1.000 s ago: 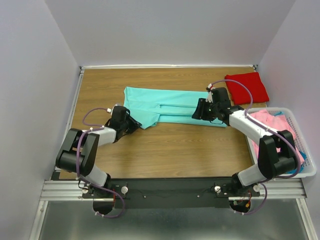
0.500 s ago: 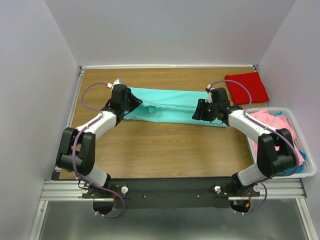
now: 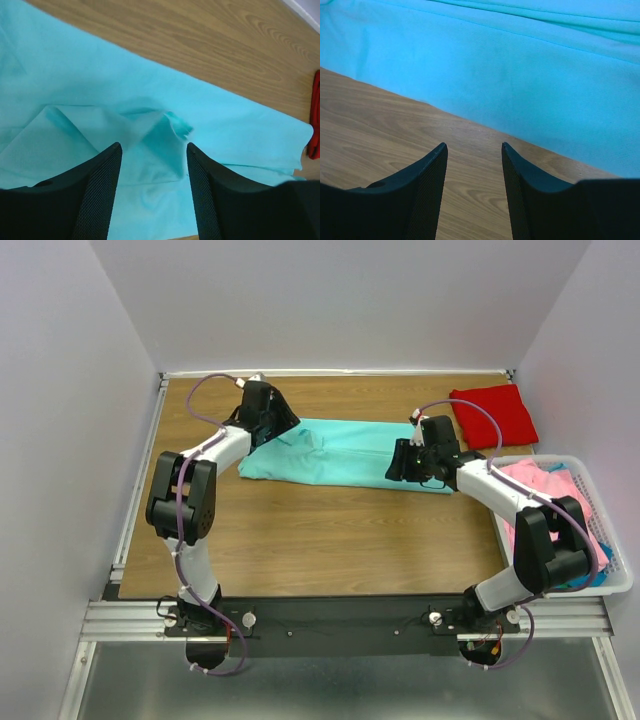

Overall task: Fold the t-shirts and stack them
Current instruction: Fold the tshirt

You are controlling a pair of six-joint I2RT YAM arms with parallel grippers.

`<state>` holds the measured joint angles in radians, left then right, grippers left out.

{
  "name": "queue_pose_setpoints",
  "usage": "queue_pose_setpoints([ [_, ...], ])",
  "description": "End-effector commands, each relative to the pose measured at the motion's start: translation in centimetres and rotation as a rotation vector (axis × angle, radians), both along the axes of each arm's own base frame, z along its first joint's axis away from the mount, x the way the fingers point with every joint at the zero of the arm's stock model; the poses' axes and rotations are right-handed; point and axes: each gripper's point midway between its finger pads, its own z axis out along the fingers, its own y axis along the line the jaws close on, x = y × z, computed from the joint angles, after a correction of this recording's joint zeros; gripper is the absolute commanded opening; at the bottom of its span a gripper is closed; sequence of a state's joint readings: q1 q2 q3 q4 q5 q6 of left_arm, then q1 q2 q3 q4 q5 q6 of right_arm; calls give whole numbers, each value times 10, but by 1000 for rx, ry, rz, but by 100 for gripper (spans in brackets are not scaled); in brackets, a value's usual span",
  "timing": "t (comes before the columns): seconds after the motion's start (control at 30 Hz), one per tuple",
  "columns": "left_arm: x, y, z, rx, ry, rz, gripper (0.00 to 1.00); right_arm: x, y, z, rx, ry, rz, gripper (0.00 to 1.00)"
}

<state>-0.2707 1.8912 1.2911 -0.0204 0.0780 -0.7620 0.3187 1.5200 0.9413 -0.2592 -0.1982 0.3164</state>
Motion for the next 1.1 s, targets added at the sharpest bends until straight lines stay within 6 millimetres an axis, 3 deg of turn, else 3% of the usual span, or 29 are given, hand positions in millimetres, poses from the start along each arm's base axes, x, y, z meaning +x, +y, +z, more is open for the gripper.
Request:
queue_pose_setpoints([
  [0.0, 18, 3, 24, 50, -70, 1, 63, 9, -7, -1, -30, -9, -51, 55],
  [0.17, 30, 4, 47, 66, -128, -16, 63, 17, -10, -1, -34, -9, -94, 55],
  [0.27, 19, 20, 54, 74, -134, 25, 63, 20, -22, 1, -72, -28, -154, 55],
  [0.4, -18, 62, 35, 51, -71, 125, 60, 18, -41, -4, -89, -20, -224, 55],
  [0.43, -41, 73, 21, 38, -35, 156, 59, 18, -50, -6, -88, -13, -251, 54],
  [0.47, -50, 90, 29, 24, -54, 199, 58, 15, -55, -11, -87, 3, -272, 54],
  [0.5, -57, 97, 26, 14, -59, 219, 58, 14, -60, -13, -84, 9, -286, 54],
  [0.53, -77, 106, 2, 11, -6, 244, 58, 14, -71, -15, -81, 18, -321, 54],
  [0.57, -81, 115, 10, -2, -39, 269, 57, 14, -76, -16, -75, 24, -343, 54],
  [0.63, -97, 125, -9, -7, -5, 301, 57, 12, -90, -21, -60, 41, -388, 53],
  [0.77, -101, 137, -21, -26, 10, 324, 56, 15, -109, -20, -22, 40, -462, 53],
  [1.07, -96, 130, -54, -46, 103, 288, 52, 21, -123, -16, 10, 24, -534, 52],
])
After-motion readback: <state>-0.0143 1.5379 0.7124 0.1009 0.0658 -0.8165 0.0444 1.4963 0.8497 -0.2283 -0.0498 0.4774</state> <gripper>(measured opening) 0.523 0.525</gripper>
